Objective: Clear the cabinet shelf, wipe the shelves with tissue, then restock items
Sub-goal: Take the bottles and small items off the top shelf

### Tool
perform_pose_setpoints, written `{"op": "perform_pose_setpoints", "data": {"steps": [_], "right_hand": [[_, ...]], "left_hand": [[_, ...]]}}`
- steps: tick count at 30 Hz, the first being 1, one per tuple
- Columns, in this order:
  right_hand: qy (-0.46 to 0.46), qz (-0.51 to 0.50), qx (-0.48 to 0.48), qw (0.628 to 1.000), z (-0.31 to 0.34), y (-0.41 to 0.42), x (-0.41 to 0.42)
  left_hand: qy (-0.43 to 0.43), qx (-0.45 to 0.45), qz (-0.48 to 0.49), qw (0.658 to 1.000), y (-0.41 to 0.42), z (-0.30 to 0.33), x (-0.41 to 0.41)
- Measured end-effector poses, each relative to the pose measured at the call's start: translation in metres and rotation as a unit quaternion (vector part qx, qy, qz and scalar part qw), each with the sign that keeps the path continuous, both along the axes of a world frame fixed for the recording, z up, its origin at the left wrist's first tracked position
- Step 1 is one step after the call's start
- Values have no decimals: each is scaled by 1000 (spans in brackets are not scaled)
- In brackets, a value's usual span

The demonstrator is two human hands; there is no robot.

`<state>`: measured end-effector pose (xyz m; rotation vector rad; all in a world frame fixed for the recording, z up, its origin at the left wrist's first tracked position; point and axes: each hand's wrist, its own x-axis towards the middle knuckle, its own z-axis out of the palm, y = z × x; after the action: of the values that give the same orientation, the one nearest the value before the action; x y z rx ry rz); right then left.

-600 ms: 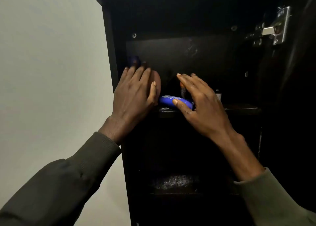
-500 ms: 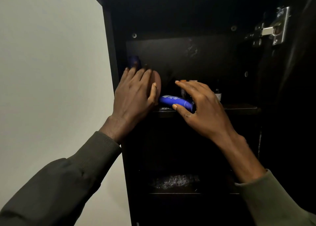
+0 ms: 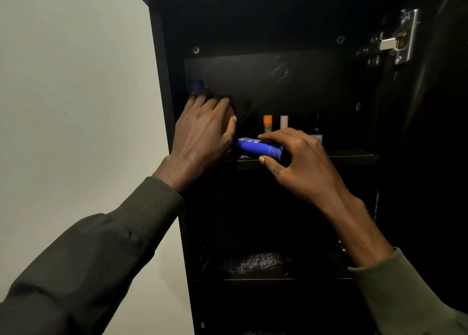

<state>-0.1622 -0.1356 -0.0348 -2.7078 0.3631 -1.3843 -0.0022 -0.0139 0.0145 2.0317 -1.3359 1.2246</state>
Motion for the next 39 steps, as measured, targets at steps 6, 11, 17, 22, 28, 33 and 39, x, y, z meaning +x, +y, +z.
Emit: {"op": "perform_pose_setpoints", "data": {"steps": [6, 11, 17, 22, 28, 33, 39], "right_hand": [[3, 12, 14, 1000, -2, -1, 0], [-1, 16, 13, 1000, -2, 0, -1], [-6, 11, 9, 1000, -1, 0, -3], [-5, 10, 5, 1000, -1, -2, -3], [-15, 11, 1, 1000, -1, -3, -6], [-54, 10, 11, 998, -2, -1, -10], [-160, 19, 6, 987, 2, 2, -13]], "left_hand": [[-2, -1, -5, 1000, -3, -7, -1], [0, -3, -20, 1000, -4, -11, 1], [-4, -5, -14, 1000, -4, -3, 4], [-12, -1, -5, 1000, -3, 0, 6], [-20, 8, 10, 1000, -6, 3, 8], [-35, -2, 3, 999, -7, 4, 7], [-36, -23, -5, 999, -3, 3, 10]]}}
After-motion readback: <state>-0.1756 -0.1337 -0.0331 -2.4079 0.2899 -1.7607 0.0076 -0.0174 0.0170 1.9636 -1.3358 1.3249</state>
